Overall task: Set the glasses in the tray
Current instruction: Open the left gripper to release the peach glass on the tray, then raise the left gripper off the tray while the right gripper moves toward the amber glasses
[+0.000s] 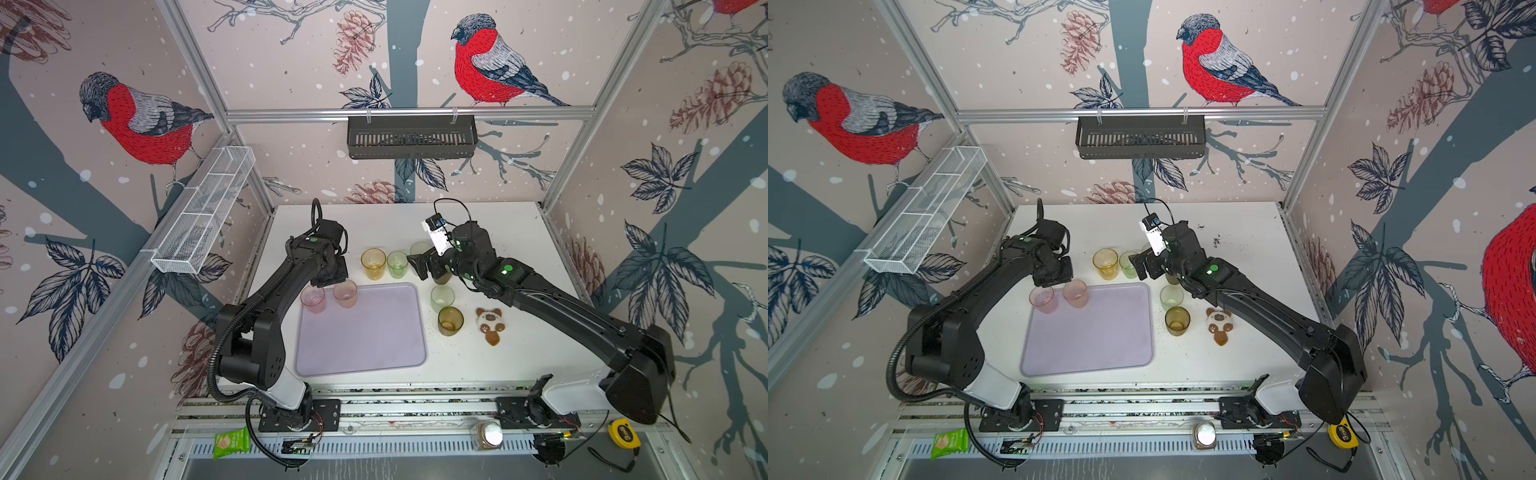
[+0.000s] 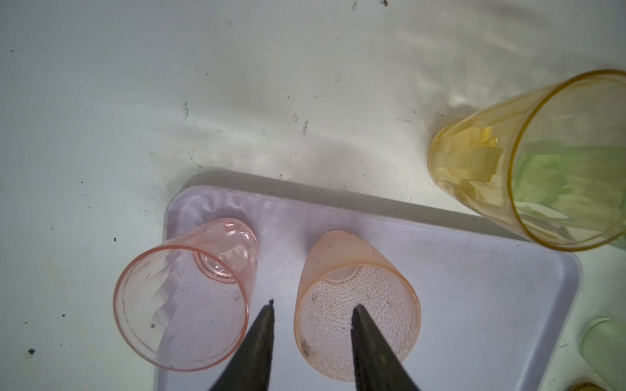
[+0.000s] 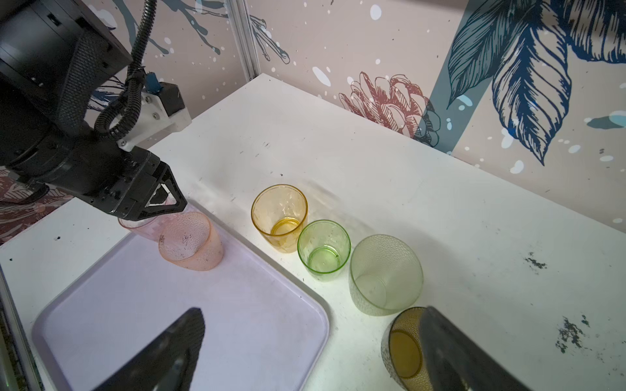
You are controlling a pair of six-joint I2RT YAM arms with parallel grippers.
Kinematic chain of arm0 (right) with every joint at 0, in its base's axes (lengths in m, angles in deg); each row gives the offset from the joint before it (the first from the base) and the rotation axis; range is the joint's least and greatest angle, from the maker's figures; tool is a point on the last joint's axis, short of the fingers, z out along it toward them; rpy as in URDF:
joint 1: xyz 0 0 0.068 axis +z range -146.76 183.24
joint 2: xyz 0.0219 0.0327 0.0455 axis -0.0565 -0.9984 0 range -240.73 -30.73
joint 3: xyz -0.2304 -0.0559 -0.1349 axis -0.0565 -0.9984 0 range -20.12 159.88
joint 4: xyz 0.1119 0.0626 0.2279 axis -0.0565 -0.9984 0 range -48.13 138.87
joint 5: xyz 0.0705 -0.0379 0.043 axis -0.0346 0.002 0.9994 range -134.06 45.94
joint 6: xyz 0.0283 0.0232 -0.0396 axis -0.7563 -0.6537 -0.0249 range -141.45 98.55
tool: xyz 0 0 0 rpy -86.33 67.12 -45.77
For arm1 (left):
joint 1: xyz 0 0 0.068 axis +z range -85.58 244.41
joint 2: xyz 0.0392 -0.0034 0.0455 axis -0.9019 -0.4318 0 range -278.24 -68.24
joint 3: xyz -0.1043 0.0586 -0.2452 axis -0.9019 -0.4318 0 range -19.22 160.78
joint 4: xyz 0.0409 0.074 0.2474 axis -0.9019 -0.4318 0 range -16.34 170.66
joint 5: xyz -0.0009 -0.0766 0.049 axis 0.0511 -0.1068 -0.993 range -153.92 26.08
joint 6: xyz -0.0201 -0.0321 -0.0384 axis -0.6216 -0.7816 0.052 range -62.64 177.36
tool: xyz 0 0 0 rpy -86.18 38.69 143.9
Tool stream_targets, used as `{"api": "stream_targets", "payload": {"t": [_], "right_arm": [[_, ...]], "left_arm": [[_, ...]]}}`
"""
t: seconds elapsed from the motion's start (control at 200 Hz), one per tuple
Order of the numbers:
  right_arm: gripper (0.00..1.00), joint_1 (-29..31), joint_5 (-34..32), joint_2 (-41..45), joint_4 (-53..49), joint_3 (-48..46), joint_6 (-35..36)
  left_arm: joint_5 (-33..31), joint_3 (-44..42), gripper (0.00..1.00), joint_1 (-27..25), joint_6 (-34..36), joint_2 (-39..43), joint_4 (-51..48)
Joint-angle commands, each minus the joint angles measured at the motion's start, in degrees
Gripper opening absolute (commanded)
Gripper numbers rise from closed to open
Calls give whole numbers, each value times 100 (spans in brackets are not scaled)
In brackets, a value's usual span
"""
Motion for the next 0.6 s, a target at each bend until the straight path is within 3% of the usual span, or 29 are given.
{"api": "stream_targets", "payload": {"t": [0.0,0.59], "right_arm": [[100,-2,-1,28,24,78,60],[100,-2,-18,220,-636,149,-307]], "left_arm": [[73,123,43,-41,-119,80,-193],[427,314,55,-118,-147,335,-132]]}}
